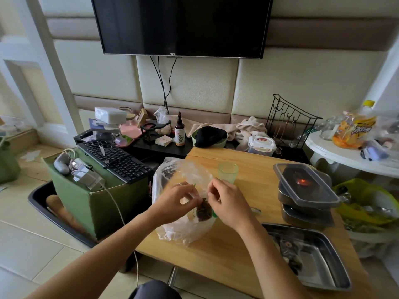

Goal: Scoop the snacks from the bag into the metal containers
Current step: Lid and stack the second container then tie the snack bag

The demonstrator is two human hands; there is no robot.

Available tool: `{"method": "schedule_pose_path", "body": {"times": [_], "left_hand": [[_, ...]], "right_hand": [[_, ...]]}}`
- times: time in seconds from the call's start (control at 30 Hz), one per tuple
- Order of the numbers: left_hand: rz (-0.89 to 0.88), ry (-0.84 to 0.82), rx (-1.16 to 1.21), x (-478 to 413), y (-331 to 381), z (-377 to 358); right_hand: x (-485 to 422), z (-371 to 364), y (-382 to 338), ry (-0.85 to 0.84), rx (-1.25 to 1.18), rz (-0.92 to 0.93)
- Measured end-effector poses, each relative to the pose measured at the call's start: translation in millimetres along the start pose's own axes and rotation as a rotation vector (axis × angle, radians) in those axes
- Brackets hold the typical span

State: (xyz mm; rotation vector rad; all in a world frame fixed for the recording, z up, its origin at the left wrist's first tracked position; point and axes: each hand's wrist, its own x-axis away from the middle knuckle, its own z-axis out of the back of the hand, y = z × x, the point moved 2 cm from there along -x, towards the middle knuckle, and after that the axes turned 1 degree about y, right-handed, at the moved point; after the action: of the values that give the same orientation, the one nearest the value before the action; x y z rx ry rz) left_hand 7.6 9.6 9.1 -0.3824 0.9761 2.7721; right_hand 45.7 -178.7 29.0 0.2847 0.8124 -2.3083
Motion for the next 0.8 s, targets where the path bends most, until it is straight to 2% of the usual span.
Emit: {"method": "schedule_pose_path", "body": {"times": [0.1, 0.37, 0.6, 0.73, 0.8], "left_hand": [[-0.013, 0.004, 0.008, 0.2, 1.3, 5.2], [0.151, -0.006, 0.388, 3.4, 12.2, 4.3], [0.282, 0.034, 0.727, 6.2, 14.0, 4.5], [0.347, 0.127, 0.848, 6.9, 16.8, -0.1], [0.382, 0.219, 0.891, 6.5, 21.0, -5.7]], "right_hand": [[1.0, 9.3, 0.8, -0.039, 0.025, 0.038], [6.1, 25.8, 4.4, -0.212, -0.095, -0.021], [8.1, 25.0, 8.3, -0.029, -0.247, -0.071], [8.2, 26.7, 4.7, 0.094, -0.401, -0.093], [8.4, 23.4, 3.0, 0.075, -0.516, -0.150]]}}
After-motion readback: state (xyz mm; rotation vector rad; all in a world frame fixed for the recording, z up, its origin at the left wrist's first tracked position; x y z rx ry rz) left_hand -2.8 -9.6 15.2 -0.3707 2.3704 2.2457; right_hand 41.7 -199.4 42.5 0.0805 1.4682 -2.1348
